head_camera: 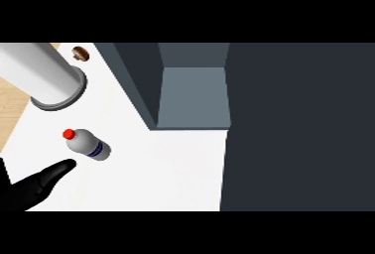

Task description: Pick up the bottled water, place it into the cabinet and close the cabinet

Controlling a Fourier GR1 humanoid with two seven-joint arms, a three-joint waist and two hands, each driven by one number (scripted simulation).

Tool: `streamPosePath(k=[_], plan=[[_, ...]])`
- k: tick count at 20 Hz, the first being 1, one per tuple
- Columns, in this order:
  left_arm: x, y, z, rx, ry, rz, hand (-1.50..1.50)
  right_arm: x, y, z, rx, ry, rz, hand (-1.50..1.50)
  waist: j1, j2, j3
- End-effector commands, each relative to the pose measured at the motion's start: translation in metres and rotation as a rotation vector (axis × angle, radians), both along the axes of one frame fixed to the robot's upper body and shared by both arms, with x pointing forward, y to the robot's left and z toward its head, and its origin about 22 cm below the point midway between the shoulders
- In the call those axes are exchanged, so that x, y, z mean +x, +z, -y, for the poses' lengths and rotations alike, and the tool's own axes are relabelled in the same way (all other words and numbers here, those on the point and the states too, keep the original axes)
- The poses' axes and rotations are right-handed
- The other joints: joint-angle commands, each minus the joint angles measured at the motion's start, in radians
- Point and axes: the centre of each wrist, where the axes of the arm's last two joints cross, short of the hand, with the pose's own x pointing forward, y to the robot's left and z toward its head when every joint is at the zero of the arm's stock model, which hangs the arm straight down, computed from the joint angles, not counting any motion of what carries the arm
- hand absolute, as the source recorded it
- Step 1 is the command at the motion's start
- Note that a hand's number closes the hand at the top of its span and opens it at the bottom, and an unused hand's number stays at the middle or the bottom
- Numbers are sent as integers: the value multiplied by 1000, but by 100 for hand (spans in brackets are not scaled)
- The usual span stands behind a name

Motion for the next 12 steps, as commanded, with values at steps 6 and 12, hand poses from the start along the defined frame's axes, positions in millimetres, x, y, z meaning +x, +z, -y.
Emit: streamPosePath(k=[6,12], plan=[[-42,30,39,-64,31,-5,-150,-38,37,-10,18,45,-26,-150,4,2,0],[-32,39,45,-91,60,-27,-150,-30,27,-7,15,44,-18,-150,2,3,1]])
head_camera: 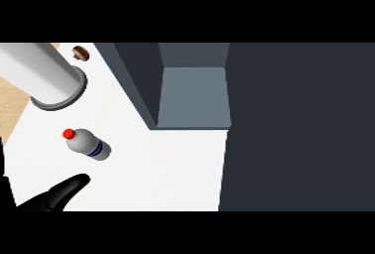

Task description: Pick up the bottled water, place it into the cabinet and close the cabinet

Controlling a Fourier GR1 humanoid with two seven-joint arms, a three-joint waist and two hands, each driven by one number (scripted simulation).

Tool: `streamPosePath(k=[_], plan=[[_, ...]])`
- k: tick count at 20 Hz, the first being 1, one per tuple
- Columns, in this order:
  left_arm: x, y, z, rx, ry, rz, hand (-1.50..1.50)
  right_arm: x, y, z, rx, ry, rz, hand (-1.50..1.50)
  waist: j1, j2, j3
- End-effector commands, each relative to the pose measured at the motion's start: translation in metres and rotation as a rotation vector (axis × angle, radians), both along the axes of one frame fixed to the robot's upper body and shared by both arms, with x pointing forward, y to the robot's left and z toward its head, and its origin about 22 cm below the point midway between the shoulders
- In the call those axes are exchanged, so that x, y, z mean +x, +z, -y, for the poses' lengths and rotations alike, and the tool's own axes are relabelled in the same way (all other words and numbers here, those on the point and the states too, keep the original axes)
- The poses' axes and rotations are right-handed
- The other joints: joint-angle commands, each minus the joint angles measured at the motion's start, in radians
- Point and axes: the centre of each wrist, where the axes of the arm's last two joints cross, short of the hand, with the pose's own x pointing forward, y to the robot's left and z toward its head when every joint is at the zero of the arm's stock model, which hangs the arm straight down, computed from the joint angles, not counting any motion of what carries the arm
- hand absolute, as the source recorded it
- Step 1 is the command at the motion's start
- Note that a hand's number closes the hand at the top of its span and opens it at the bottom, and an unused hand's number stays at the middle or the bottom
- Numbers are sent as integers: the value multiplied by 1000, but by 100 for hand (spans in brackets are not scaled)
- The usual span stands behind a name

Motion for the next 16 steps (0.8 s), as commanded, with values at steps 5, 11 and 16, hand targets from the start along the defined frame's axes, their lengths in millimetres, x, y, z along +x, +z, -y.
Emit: streamPosePath(k=[5,11,16], plan=[[3,6,13,28,49,-14,-150,-28,38,3,16,7,20,-150,-1,1,0],[-4,12,26,18,58,-14,-150,-32,40,-17,49,4,19,-150,0,-2,0],[5,6,8,27,83,-31,-150,-45,49,-12,60,8,23,-150,-1,-1,-2]])
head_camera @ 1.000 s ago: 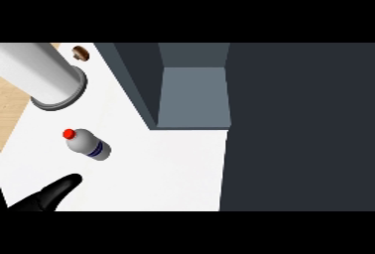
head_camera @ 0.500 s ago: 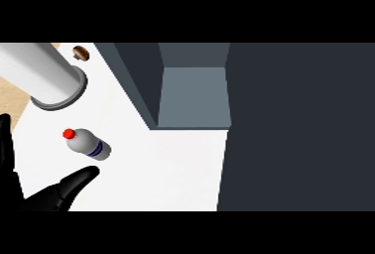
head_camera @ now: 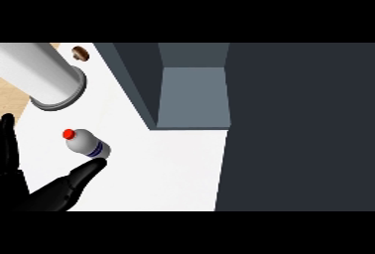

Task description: Pick up the bottled water, place it into the cabinet and close the cabinet

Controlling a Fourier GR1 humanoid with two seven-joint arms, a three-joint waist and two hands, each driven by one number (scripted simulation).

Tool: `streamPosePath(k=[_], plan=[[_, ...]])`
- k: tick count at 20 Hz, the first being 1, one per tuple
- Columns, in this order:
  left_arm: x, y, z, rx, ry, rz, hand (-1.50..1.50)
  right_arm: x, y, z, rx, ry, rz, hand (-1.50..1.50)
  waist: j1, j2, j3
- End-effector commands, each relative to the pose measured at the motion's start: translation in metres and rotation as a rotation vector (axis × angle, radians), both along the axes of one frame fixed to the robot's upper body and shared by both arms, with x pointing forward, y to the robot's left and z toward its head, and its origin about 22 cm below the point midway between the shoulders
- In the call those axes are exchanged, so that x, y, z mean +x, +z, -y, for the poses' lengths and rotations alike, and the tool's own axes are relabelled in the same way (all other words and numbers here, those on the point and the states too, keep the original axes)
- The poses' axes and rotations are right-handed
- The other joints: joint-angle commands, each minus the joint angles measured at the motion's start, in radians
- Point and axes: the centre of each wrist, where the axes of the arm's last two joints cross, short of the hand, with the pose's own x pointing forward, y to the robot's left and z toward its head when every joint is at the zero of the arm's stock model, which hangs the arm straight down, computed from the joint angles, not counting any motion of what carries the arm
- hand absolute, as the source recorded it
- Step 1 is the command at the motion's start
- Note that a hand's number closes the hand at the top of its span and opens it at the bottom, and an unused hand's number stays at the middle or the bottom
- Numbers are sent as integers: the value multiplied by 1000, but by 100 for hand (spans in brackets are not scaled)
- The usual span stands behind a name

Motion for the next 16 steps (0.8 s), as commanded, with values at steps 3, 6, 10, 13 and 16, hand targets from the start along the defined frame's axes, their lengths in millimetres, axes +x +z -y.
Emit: streamPosePath(k=[3,6,10,13,16], plan=[[-20,5,-18,37,50,19,-150,-35,29,13,3,-19,80,-150,2,-1,0],[3,-14,-9,56,58,6,-150,-32,31,5,8,-10,63,-150,0,2,-1],[6,-20,-34,12,73,-12,-150,-33,33,2,6,-24,59,-150,-1,1,-2],[13,-15,-36,19,83,-17,-150,-33,35,0,11,-11,59,-150,0,2,-1],[20,-35,-47,-1,110,-29,-150,-38,35,7,2,9,56,-150,-4,2,-2]])
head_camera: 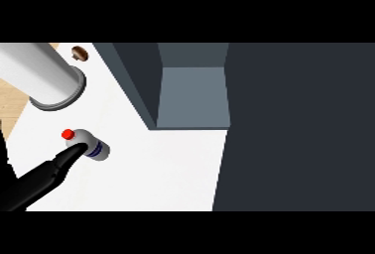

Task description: Pick up the bottled water, place it into the cabinet and close the cabinet

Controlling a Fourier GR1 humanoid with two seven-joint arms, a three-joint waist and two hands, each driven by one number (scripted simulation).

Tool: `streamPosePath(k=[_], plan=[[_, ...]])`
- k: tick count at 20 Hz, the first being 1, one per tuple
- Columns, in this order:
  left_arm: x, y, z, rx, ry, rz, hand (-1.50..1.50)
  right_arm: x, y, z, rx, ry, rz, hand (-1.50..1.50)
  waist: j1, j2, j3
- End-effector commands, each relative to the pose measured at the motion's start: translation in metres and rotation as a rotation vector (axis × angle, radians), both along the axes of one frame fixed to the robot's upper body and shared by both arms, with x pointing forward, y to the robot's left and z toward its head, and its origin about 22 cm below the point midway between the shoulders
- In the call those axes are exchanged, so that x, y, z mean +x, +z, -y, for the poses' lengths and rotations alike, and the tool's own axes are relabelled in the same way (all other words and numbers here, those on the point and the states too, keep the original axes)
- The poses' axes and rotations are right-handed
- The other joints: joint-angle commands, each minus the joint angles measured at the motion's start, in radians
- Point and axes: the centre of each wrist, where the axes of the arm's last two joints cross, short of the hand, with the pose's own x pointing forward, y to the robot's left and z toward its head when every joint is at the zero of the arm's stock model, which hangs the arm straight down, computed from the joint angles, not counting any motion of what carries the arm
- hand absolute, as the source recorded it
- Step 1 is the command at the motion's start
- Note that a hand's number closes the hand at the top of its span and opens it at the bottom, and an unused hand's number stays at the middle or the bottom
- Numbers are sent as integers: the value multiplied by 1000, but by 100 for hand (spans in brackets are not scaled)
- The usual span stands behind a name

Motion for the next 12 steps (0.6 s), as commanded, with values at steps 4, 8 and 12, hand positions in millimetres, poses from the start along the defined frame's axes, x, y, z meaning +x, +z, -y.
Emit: streamPosePath(k=[4,8,12], plan=[[12,-37,-23,7,38,-76,-150,-34,25,17,3,-19,62,-150,0,1,0],[13,-67,-46,-4,65,-111,-150,-37,23,10,22,-9,61,-150,0,-1,-1],[8,-93,-61,-10,80,-133,-150,-43,25,13,9,-13,61,-150,-1,-2,0]])
